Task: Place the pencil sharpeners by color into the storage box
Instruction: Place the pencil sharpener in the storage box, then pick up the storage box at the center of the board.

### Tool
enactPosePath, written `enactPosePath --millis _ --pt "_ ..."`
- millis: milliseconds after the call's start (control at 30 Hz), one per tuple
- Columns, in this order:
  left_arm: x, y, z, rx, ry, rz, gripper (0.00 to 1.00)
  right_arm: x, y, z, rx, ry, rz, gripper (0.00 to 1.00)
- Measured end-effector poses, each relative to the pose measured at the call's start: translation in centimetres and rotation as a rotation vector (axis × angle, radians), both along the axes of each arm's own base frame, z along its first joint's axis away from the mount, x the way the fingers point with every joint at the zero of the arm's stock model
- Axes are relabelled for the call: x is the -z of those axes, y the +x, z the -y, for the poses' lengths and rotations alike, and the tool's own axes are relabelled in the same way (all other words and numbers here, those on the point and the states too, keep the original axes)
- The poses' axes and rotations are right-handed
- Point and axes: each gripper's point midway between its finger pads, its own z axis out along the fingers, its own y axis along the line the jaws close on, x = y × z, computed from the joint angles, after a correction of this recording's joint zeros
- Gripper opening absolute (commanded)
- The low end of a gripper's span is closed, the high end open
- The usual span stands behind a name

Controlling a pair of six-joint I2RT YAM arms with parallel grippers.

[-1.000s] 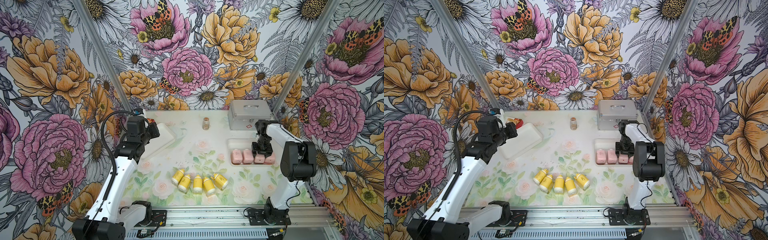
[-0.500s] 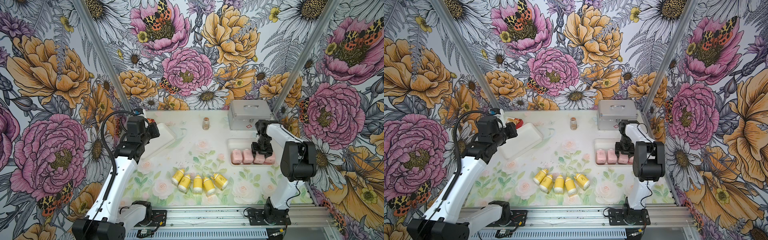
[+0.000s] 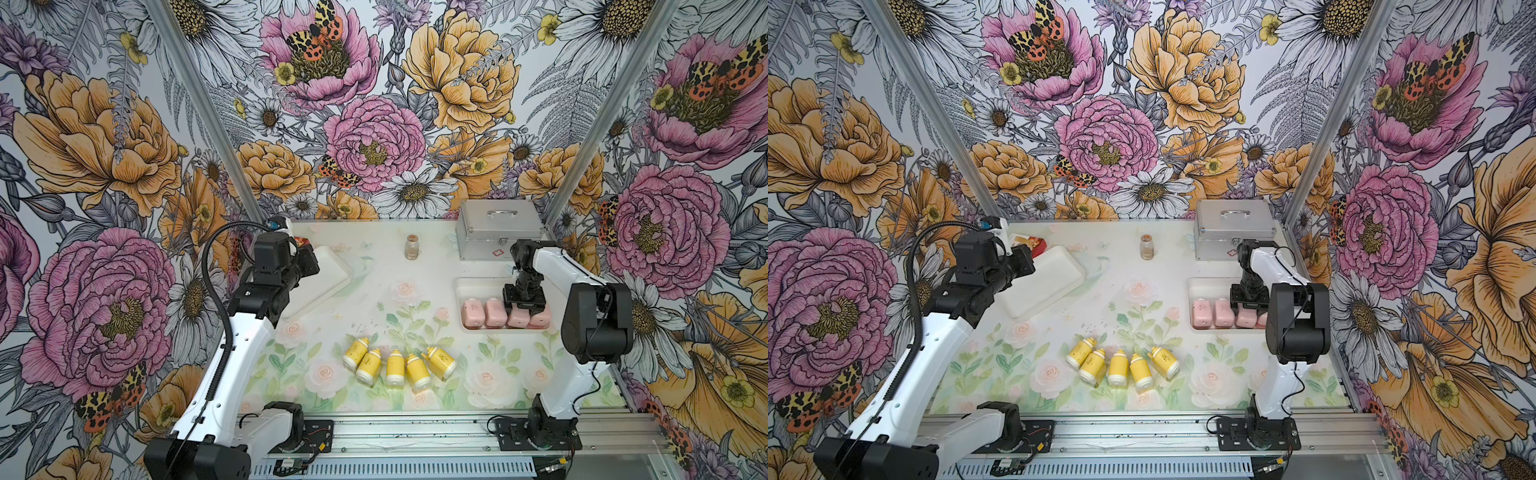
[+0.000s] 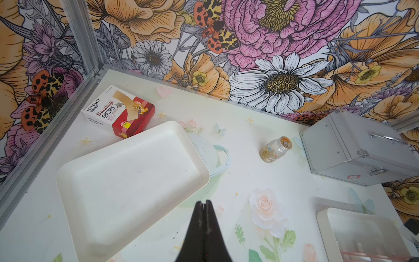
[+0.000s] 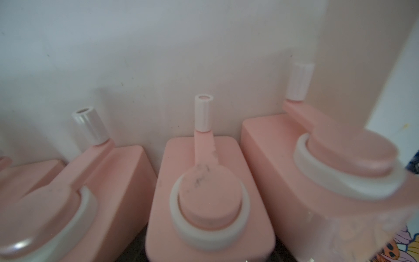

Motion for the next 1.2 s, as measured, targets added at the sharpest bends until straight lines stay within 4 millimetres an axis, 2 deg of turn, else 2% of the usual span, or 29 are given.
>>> enactPosePath --millis 433,833,1033,1200 --pt "0.1 0.1 0.0 0.000 0.000 -0.003 0.00 -3.4 0.1 -0.1 -0.003 -0.006 0.074 0.64" --pt "1.5 0.7 0.5 0.012 0.006 -0.045 0.01 -7.2 0.9 -1.3 -0.026 0.002 0.185 0.64" --pt "3.1 1.1 2.4 0.057 0.021 -0.089 0.07 -8.1 1.0 -2.9 -0.060 0.023 0.217 0.64" --pt "5.6 1.5 4.2 0.095 0.065 -0.161 0.12 -9.5 1.6 -4.3 -0.089 0.056 0.270 0.64"
